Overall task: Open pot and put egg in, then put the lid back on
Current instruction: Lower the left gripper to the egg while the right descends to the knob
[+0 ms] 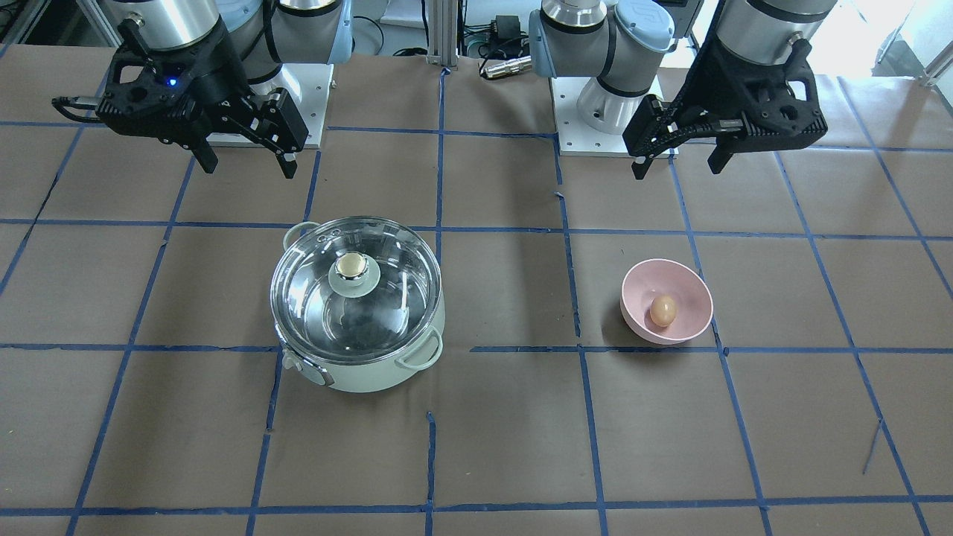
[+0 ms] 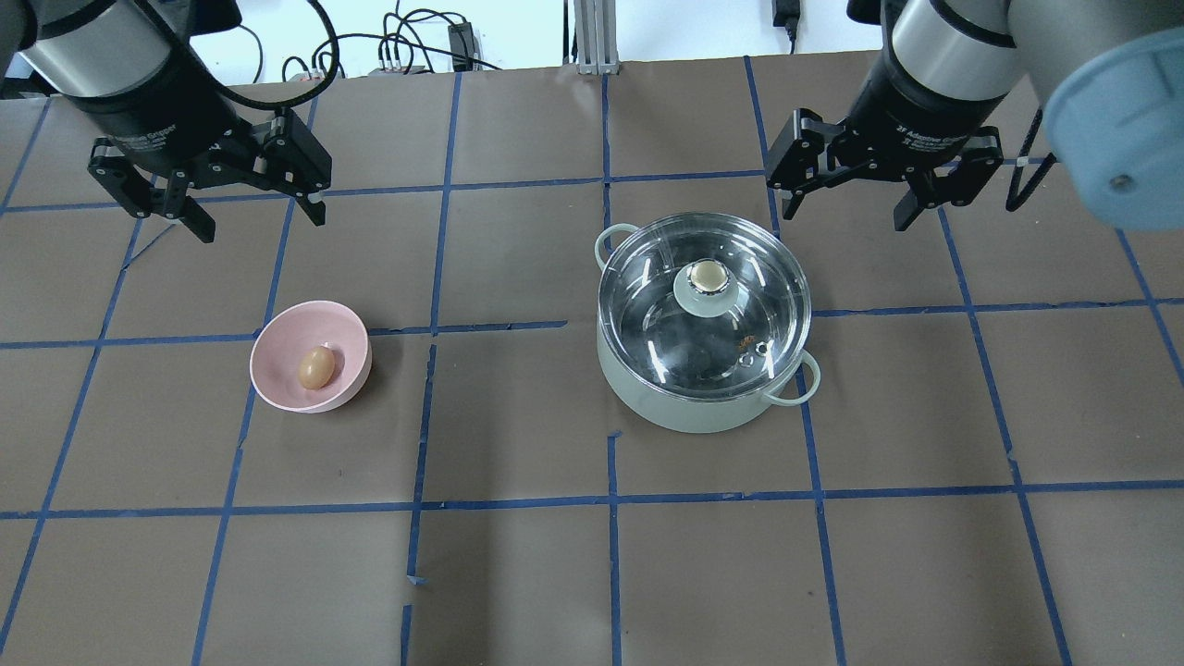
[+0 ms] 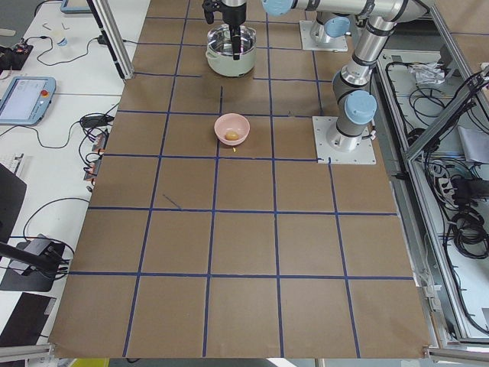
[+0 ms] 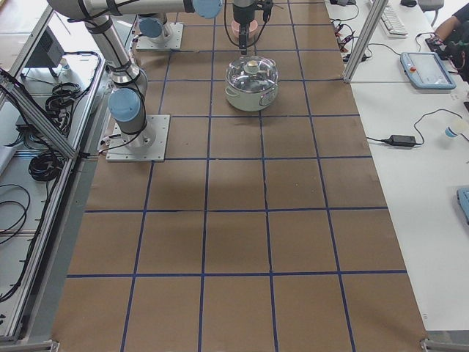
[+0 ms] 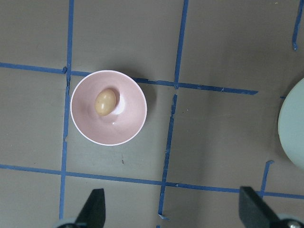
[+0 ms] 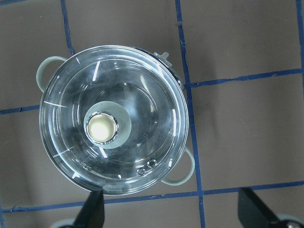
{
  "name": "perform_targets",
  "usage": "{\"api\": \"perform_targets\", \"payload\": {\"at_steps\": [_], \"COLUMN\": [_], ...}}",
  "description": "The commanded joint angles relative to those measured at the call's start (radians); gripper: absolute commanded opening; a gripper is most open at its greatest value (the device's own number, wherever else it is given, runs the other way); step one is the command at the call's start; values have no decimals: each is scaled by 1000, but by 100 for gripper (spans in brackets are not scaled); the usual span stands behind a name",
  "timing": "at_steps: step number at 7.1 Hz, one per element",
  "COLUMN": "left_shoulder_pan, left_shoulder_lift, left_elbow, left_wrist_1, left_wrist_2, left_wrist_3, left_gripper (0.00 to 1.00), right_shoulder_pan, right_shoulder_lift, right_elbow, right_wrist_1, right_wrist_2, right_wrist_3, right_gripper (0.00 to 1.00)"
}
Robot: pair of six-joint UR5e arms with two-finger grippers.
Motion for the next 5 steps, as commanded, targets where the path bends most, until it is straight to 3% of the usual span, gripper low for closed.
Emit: {"api": "perform_targets", "payload": {"at_steps": [1, 3, 5], "left_shoulder_pan": [-11, -27, 11], "left_shoulder_lift": [6, 27, 32], "left_elbow": [-12, -57, -124], "left_wrist_1": [-2, -5, 32], "left_wrist_2": [0, 0, 17], "left_wrist_3": [12, 31, 290], "left_gripper": [100, 100, 99], "right_shoulder_pan": [-1, -1, 7], "right_shoulder_lift": [36, 46, 55], "right_elbow": [-22, -35, -24], "right_wrist_1": [-6, -6, -50], "right_wrist_2": [-50, -55, -40], "right_wrist_3": [-2, -3, 10], "right_gripper": [100, 100, 100]}}
